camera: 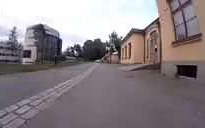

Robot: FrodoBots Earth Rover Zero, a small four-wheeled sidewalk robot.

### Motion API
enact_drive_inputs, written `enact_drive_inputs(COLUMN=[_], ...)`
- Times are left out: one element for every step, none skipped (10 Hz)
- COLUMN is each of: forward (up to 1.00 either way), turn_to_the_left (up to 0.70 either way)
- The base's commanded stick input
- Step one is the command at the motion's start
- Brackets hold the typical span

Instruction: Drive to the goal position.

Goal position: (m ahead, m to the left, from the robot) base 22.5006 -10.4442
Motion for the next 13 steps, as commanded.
enact_drive_inputs(forward=[0.45,0.45,0.45,0.45,0.45,0.45,0.45,0.45,0.45,0.45,0.45,0.45,0.45], turn_to_the_left=[0.00,0.00,0.00,0.00,0.00,0.00,0.00,0.00,0.00,0.00,0.00,0.00,0.00])
